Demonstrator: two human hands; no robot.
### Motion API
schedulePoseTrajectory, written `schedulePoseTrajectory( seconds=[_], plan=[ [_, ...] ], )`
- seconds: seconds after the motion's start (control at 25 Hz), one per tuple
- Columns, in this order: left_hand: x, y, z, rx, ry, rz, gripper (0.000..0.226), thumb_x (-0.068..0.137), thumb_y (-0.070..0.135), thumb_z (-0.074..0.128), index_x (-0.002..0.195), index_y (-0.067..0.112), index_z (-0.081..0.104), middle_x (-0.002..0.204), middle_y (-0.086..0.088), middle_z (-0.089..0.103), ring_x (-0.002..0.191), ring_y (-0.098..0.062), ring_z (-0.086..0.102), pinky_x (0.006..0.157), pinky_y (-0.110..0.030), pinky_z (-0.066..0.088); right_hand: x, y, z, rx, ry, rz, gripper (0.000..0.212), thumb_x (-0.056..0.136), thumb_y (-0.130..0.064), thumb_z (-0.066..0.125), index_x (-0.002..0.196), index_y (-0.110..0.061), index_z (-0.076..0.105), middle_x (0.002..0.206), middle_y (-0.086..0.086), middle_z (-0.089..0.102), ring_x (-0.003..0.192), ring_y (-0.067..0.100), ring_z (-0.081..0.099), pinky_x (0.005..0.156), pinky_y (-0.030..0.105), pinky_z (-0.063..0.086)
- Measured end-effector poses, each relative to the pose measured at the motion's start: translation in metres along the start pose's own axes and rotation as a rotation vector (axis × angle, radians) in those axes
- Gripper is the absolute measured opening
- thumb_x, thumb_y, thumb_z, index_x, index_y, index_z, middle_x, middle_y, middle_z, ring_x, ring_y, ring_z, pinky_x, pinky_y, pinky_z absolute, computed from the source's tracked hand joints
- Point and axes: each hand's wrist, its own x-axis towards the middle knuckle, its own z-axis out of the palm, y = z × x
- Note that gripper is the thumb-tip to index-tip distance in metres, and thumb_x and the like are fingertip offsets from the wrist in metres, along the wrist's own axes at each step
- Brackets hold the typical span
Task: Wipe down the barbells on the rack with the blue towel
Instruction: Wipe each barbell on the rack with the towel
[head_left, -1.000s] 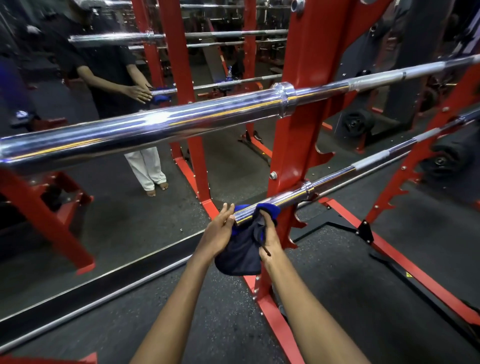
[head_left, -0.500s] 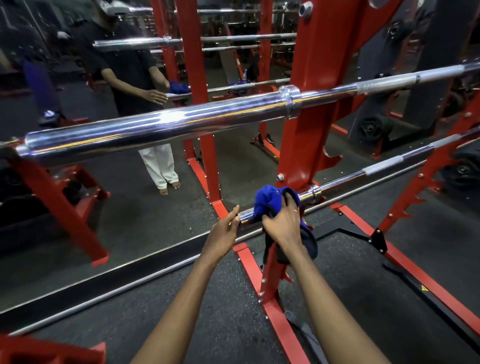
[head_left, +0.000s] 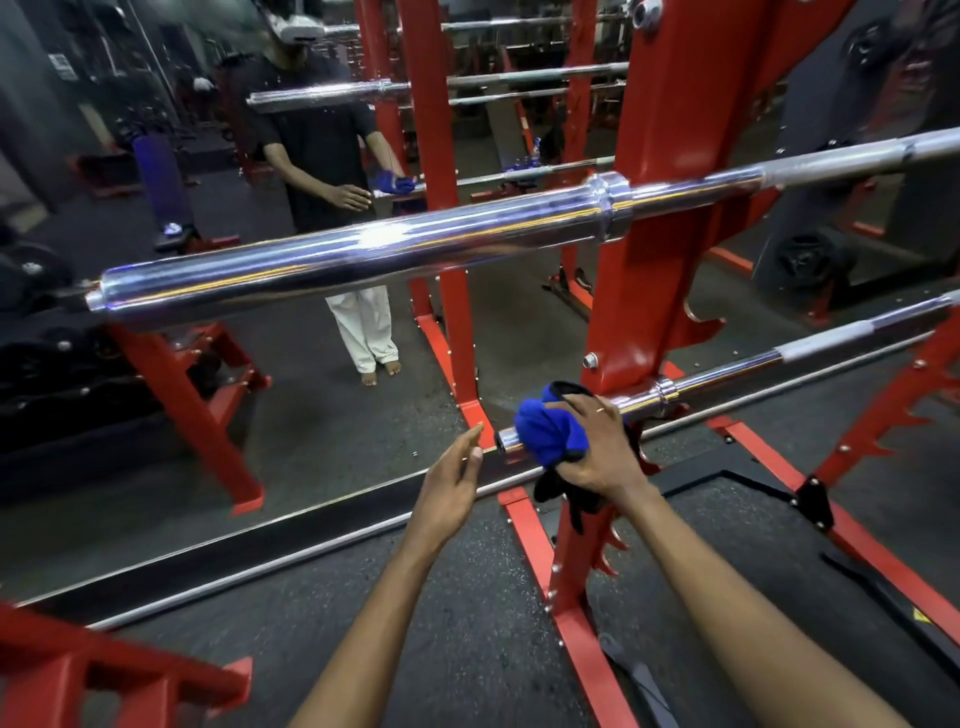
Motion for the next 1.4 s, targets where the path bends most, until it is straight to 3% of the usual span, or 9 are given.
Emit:
schedulePoseTrajectory(
  seconds=[0.24, 0.44, 0.64, 0.8, 0.92, 1.04, 1.16, 1.24, 1.4],
  plan=[
    [0.011, 0.012, 0.016, 0.121, -0.067, 0.007, 0.047, 0.107, 0.045, 0.04, 0.149, 0.027, 0.049, 0.146, 0.003, 0.056, 0.135, -0.012, 0.049, 0.107, -0.021, 0.031, -0.013, -0.009, 0.026, 0.127, 0.357, 0.3, 0.07, 0.057, -0.038, 0.059, 0.124, -0.018, 0.061, 0.128, 0.008, 0.061, 0.127, 0.027, 0.051, 0.118, 0.042, 0.027],
    [0.044, 0.026, 0.024, 0.368, -0.172, 0.057, 0.042, 0.108, 0.042, 0.032, 0.124, 0.015, 0.06, 0.122, -0.009, 0.065, 0.117, -0.028, 0.056, 0.097, -0.04, 0.043, -0.012, 0.023, 0.003, -0.153, 0.093, -0.042, 0.081, 0.055, -0.044, 0.063, 0.132, -0.02, 0.061, 0.137, 0.005, 0.059, 0.133, 0.025, 0.053, 0.119, 0.042, 0.027],
    [0.063, 0.029, 0.028, 0.562, -0.283, 0.154, 0.037, 0.107, 0.046, 0.033, 0.115, 0.019, 0.056, 0.109, -0.01, 0.066, 0.108, -0.031, 0.058, 0.085, -0.04, 0.038, -0.011, 0.022, 0.001, -0.139, 0.188, 0.291, 0.078, 0.066, -0.044, 0.063, 0.14, -0.022, 0.056, 0.14, 0.003, 0.056, 0.136, 0.025, 0.05, 0.119, 0.049, 0.032],
    [0.074, 0.028, 0.031, 0.566, -0.333, 0.176, 0.039, 0.105, 0.053, 0.03, 0.101, 0.018, 0.049, 0.1, -0.013, 0.065, 0.102, -0.036, 0.061, 0.082, -0.043, 0.043, -0.012, -0.015, 0.024, 0.369, 0.474, 0.798, 0.098, 0.078, -0.032, 0.068, 0.162, -0.031, 0.018, 0.166, 0.005, 0.018, 0.143, 0.034, 0.041, 0.117, 0.034, 0.035],
    [0.079, 0.024, 0.032, 0.54, -0.36, 0.215, 0.037, 0.105, 0.053, 0.03, 0.093, 0.02, 0.042, 0.098, -0.016, 0.065, 0.098, -0.039, 0.061, 0.079, -0.044, 0.043, 0.014, -0.027, 0.029, 0.457, 0.617, 1.005, 0.096, 0.084, -0.018, 0.071, 0.163, -0.016, 0.017, 0.165, 0.019, 0.014, 0.143, 0.036, 0.038, 0.113, 0.031, 0.038],
    [0.08, 0.021, 0.029, 0.48, -0.392, 0.257, 0.036, 0.105, 0.053, 0.03, 0.091, 0.022, 0.038, 0.097, -0.016, 0.064, 0.097, -0.039, 0.06, 0.077, -0.044, 0.041, 0.024, -0.022, 0.03, 0.641, 0.836, 1.193, 0.059, 0.089, -0.018, 0.069, 0.142, -0.001, 0.049, 0.14, 0.022, 0.053, 0.124, 0.035, 0.057, 0.1, 0.036, 0.046],
    [0.088, 0.012, 0.026, 0.402, -0.458, 0.275, 0.038, 0.105, 0.052, 0.033, 0.092, 0.017, 0.042, 0.098, -0.017, 0.064, 0.098, -0.039, 0.061, 0.077, -0.043, 0.042, 0.022, -0.017, 0.024, 0.74, 0.859, 1.279, 0.018, 0.087, -0.027, 0.069, 0.099, -0.015, 0.065, 0.104, 0.011, 0.071, 0.094, 0.025, 0.065, 0.092, 0.034, 0.051],
    [0.092, 0.013, 0.025, 0.374, -0.513, 0.276, 0.041, 0.105, 0.052, 0.035, 0.091, 0.014, 0.043, 0.101, -0.017, 0.064, 0.1, -0.038, 0.061, 0.075, -0.039, 0.038, 0.016, -0.012, 0.013, 0.712, 0.831, 1.287, 0.018, 0.076, -0.034, 0.069, 0.077, -0.018, 0.062, 0.089, 0.012, 0.073, 0.084, 0.028, 0.067, 0.085, 0.046, 0.057],
    [0.104, 0.01, 0.027, 0.387, -0.56, 0.332, 0.052, 0.102, 0.053, 0.037, 0.12, 0.007, 0.054, 0.128, -0.019, 0.06, 0.121, -0.036, 0.057, 0.092, -0.04, 0.043, -0.016, -0.004, -0.014, 0.65, 0.778, 1.279, 0.058, 0.05, -0.049, 0.061, 0.081, -0.002, 0.073, 0.082, 0.018, 0.076, 0.077, 0.031, 0.072, 0.079, 0.045, 0.059]
  ],
)
